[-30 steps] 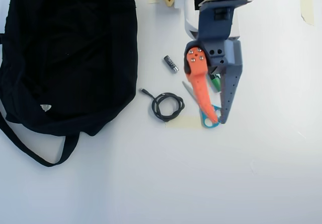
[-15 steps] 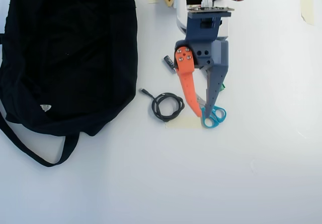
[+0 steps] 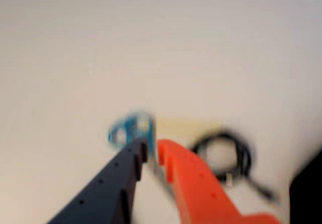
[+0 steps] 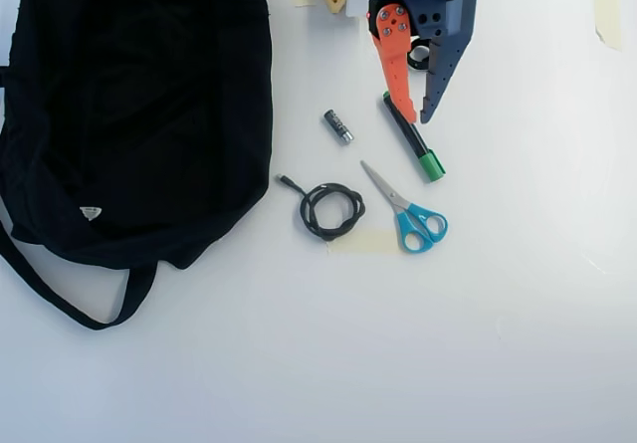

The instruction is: Put the bike light into the black bag

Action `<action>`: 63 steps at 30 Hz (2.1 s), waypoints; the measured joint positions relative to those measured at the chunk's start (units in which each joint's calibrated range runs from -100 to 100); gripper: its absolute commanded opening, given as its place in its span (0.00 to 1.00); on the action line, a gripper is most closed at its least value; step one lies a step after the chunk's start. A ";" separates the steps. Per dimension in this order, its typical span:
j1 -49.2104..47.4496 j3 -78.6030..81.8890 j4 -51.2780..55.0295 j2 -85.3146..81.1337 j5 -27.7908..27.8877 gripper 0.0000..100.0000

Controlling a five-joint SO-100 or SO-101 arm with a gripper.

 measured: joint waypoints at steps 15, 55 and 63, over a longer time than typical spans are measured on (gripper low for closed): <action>-1.91 0.00 24.65 2.57 0.05 0.02; -16.09 15.25 24.90 2.99 15.68 0.02; -19.62 17.85 24.82 2.99 11.87 0.02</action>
